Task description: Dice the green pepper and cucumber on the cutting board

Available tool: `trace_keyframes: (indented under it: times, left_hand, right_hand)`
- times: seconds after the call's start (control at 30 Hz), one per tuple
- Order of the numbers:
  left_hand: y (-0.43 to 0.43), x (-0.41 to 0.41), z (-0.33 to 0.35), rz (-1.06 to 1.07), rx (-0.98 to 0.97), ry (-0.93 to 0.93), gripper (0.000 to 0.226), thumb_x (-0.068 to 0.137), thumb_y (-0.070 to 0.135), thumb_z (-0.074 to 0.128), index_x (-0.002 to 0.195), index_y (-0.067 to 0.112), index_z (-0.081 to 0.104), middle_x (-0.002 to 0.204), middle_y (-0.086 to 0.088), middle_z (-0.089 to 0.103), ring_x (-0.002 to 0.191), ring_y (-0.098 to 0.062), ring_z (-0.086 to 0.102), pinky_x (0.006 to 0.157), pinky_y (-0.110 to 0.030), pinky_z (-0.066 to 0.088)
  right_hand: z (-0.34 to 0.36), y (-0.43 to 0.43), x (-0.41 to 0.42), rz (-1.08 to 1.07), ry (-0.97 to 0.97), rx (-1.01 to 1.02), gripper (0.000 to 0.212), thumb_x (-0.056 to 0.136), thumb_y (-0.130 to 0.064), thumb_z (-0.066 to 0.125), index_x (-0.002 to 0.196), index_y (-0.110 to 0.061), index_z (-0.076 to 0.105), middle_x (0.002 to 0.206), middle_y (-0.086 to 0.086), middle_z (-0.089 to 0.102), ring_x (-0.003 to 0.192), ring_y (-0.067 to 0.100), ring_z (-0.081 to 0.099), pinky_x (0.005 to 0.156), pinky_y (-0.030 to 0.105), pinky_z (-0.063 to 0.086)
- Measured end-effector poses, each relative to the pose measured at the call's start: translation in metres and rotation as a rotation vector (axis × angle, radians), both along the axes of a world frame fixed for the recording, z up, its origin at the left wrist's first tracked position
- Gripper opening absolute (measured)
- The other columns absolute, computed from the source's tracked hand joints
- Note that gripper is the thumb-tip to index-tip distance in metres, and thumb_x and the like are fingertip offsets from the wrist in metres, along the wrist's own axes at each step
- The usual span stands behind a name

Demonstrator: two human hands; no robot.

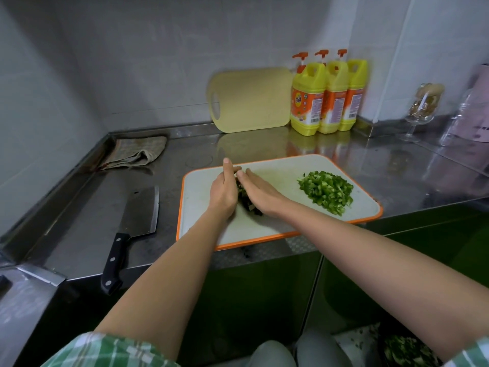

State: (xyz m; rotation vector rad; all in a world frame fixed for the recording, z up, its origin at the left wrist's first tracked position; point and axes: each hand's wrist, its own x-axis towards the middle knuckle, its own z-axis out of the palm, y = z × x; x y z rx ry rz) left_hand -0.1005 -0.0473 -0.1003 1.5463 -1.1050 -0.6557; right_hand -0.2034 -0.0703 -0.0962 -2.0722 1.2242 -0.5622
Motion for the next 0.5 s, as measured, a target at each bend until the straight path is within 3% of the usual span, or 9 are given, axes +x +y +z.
trace_keyframes:
  times: [0.07, 0.17, 0.3, 0.37, 0.5]
  left_hand:
    - [-0.001, -0.001, 0.003, 0.011, -0.010, -0.094, 0.059, 0.104, 0.045, 0.019, 0.125, 0.011, 0.062, 0.131, -0.011, 0.058, 0.122, -0.027, 0.050, 0.094, -0.030, 0.034]
    - [-0.011, -0.002, 0.008, 0.037, -0.102, -0.415, 0.031, 0.101, 0.028, 0.042, 0.105, 0.013, 0.068, 0.109, -0.009, 0.067, 0.104, -0.027, 0.058, 0.082, -0.032, 0.040]
    - [-0.032, -0.025, 0.020, -0.041, -0.128, -0.603, 0.020, 0.089, 0.017, 0.056, 0.095, 0.016, 0.075, 0.097, -0.004, 0.073, 0.094, -0.024, 0.062, 0.078, -0.032, 0.046]
    - [-0.044, -0.041, 0.025, -0.154, -0.087, -0.699, 0.021, 0.088, 0.016, 0.056, 0.096, 0.018, 0.075, 0.098, -0.003, 0.073, 0.096, -0.023, 0.062, 0.079, -0.031, 0.046]
    - [-0.071, -0.070, 0.025, -0.359, -0.020, -0.869, 0.029, 0.092, 0.018, 0.057, 0.120, 0.016, 0.067, 0.119, -0.004, 0.068, 0.110, -0.024, 0.059, 0.093, -0.032, 0.044]
  right_hand:
    - [0.012, -0.001, -0.007, -0.011, -0.066, -0.035, 0.068, 0.102, -0.054, 0.016, 0.154, -0.010, 0.024, 0.160, 0.008, 0.023, 0.148, 0.021, 0.018, 0.121, 0.037, 0.014]
    - [0.033, -0.010, -0.032, -0.100, -0.071, -0.145, 0.052, 0.107, -0.037, 0.024, 0.144, -0.005, 0.041, 0.151, 0.013, 0.040, 0.141, 0.027, 0.034, 0.112, 0.032, 0.025]
    - [0.038, -0.048, -0.077, -0.245, 0.113, -0.244, 0.033, 0.097, -0.024, 0.047, 0.115, -0.003, 0.066, 0.119, 0.016, 0.066, 0.112, 0.033, 0.058, 0.092, 0.039, 0.047]
    - [0.036, -0.063, -0.098, -0.303, 0.169, -0.223, 0.030, 0.095, -0.020, 0.048, 0.106, -0.003, 0.070, 0.113, 0.018, 0.068, 0.107, 0.035, 0.060, 0.088, 0.040, 0.048]
    - [0.029, -0.082, -0.129, -0.386, 0.222, -0.146, 0.035, 0.100, -0.019, 0.041, 0.104, 0.003, 0.067, 0.113, 0.025, 0.064, 0.105, 0.037, 0.059, 0.075, 0.034, 0.040]
